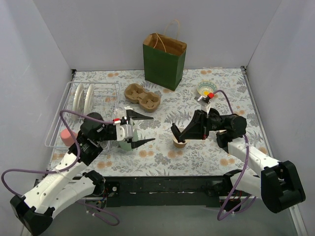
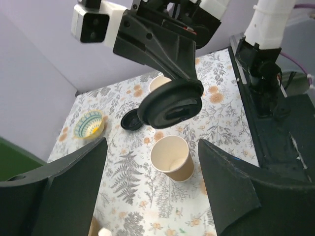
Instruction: Pack the takeout coffee
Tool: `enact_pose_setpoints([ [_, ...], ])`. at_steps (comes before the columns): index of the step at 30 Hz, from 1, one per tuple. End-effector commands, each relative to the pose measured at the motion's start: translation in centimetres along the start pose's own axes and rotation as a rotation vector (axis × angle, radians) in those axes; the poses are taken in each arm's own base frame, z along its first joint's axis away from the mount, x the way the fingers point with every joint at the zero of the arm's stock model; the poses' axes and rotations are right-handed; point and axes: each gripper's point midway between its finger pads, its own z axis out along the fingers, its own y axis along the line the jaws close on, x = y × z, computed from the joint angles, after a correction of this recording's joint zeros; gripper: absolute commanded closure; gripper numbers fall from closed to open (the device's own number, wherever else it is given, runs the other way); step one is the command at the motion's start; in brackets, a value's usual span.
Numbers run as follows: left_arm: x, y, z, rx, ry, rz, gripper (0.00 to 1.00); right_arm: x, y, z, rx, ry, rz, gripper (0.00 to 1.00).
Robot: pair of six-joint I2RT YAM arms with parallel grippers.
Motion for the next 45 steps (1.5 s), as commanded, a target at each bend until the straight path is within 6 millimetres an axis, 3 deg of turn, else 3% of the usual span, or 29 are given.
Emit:
enact_pose_setpoints([
  [1,0.9,0.0,1.9,0.177,0.026,0.172,0.26,1.4,3.2,-0.5,-0.099,0.064,-0.345,0.99],
  [15,3.6,-2.4,7.0,0.363,0.036,0.216,0.28,2.1,1.9,-0.3,-0.087,0.124,-0.244,0.99],
  [32,4.5,-2.9,8.7,0.396,0.006,0.244,0.36,2.1,1.1,-0.1,-0.087,0.146,-0.202,0.99],
  [45,5.2,-3.7,8.4,0.427,0.019,0.212,0.74,2.0,1.0,-0.2,-0.083,0.171,-0.163,0.98],
])
